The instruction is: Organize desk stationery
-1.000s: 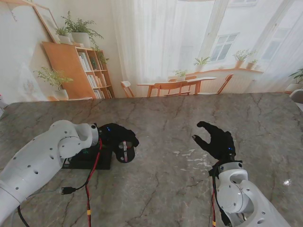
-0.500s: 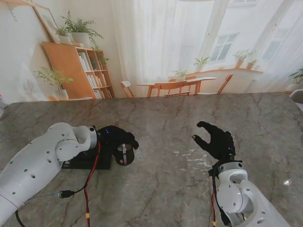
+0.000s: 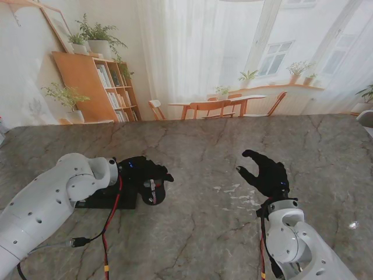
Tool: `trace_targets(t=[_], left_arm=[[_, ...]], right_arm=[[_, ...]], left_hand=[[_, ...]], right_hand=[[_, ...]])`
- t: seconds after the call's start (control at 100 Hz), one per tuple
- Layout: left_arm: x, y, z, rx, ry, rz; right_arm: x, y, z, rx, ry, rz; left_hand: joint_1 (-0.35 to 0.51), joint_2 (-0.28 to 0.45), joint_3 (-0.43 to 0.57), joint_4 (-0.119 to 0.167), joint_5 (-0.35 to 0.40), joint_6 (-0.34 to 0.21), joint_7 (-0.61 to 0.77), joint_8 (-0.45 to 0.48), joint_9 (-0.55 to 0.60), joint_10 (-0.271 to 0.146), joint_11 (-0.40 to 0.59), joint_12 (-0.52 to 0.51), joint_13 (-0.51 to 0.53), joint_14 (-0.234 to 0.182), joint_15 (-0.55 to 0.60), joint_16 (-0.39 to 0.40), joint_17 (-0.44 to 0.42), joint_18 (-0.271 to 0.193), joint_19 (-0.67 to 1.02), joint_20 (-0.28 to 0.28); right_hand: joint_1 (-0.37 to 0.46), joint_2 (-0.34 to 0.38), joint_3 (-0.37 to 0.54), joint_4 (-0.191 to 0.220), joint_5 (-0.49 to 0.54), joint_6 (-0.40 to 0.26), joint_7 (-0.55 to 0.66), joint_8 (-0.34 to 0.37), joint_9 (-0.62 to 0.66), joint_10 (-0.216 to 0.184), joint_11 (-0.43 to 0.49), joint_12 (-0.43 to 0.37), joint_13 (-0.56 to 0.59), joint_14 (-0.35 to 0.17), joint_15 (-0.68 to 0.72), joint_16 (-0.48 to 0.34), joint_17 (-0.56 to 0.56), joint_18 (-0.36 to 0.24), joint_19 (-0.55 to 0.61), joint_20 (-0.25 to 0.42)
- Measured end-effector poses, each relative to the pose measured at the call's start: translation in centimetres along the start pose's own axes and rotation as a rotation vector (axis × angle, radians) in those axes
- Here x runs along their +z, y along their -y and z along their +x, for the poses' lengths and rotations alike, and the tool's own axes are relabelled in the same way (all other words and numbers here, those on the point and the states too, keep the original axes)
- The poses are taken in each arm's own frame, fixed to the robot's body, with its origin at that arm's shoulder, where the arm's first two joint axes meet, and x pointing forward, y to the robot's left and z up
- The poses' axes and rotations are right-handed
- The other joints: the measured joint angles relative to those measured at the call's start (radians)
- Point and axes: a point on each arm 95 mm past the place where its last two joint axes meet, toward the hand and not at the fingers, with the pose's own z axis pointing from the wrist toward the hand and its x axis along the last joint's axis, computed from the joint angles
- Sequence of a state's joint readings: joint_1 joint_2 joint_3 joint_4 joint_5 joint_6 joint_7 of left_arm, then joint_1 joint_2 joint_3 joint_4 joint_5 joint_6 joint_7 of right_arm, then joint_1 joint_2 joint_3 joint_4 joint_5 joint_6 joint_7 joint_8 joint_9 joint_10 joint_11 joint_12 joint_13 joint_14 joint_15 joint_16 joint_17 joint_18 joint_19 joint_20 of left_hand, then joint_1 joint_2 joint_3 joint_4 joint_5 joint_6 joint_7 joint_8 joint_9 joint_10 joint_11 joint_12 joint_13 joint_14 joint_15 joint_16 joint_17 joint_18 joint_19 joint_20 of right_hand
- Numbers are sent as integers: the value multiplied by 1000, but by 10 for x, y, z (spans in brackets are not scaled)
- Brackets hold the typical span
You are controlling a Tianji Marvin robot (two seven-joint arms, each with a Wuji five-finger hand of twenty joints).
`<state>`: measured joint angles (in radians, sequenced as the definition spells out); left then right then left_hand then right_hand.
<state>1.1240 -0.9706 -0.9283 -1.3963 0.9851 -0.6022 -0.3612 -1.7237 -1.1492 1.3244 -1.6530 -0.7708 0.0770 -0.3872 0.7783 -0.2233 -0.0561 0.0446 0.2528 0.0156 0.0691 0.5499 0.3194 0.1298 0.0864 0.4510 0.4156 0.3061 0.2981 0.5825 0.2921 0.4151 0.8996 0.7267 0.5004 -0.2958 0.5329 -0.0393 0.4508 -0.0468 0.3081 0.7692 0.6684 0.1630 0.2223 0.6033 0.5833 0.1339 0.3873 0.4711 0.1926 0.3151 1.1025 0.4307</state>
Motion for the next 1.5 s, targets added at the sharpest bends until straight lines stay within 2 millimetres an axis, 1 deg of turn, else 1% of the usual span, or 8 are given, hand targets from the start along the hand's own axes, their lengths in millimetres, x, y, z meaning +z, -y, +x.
trace_targets(t=[0.08,0.13,0.36,0.48,0.6,0.84,1.1,1.5], left_arm=[[-1,0,0,-2,1,-2],[-1,0,0,-2,1,-6],[-2,0,1,8,1,-25],[-4,-2,1,4,4,-24],[-4,-2,1,-5,4,-19],[-5,-2,2,-31,2,-4],[-7,1,1,-39,11,0],[-13,10,7,-82,-12,26]], right_arm=[[0,0,0,0,1,-1],[0,0,0,0,1,-2],[0,0,-1,2,3,-4],[0,0,-1,2,4,-4],[0,0,-1,2,4,-4],[0,0,-2,1,4,-4],[0,1,-2,2,5,-3],[0,0,-2,1,6,-5]], left_hand=[[-11,1,7,0,-9,0,-1,-4,-11,0,-14,-28,-13,0,-27,-43,-37,24,-34,-4],[-16,13,15,0,-20,1,-6,-25,-21,1,-23,-51,-40,0,-61,-87,-64,59,-79,-38],[-55,38,28,0,-58,6,-31,-45,-74,4,-34,-111,-132,0,-140,-230,-177,136,-215,-178],[-73,55,31,0,-84,11,-34,-63,-99,3,-47,-134,-173,0,-150,-263,-214,150,-253,-246],[-96,56,31,0,-91,14,-31,-69,-104,3,-49,-146,-182,0,-150,-274,-229,154,-270,-272],[-121,56,31,0,-90,14,-64,-235,-116,4,-49,-160,-193,1,-151,-298,-276,173,-298,-376],[-122,56,31,0,-90,41,-90,-457,-166,19,-55,-170,-188,2,-151,-299,-276,174,-298,-393],[-156,56,31,0,-90,64,-90,-485,-166,31,-56,-171,-189,-8,-150,-299,-276,176,-298,-393]], right_hand=[[0,0,0,0,0,0,0,0,0,1,0,0,0,0,0,0,0,0,0,0],[0,0,0,0,0,0,0,0,0,2,0,0,0,0,0,0,0,0,0,0],[0,0,0,0,0,0,0,0,0,4,0,0,0,0,0,0,0,0,0,0],[0,0,-3,0,0,0,0,0,0,4,0,0,0,0,0,0,0,0,0,0],[0,1,-11,0,0,0,0,0,0,5,0,0,0,0,0,0,0,0,0,0],[0,1,-11,0,0,0,0,0,0,5,0,0,0,0,0,0,-1,0,0,0],[0,1,-11,0,0,0,0,0,0,5,0,0,0,0,0,0,-8,0,0,0],[0,1,-11,0,11,1,2,0,12,6,0,0,0,0,0,0,-8,0,0,0]])
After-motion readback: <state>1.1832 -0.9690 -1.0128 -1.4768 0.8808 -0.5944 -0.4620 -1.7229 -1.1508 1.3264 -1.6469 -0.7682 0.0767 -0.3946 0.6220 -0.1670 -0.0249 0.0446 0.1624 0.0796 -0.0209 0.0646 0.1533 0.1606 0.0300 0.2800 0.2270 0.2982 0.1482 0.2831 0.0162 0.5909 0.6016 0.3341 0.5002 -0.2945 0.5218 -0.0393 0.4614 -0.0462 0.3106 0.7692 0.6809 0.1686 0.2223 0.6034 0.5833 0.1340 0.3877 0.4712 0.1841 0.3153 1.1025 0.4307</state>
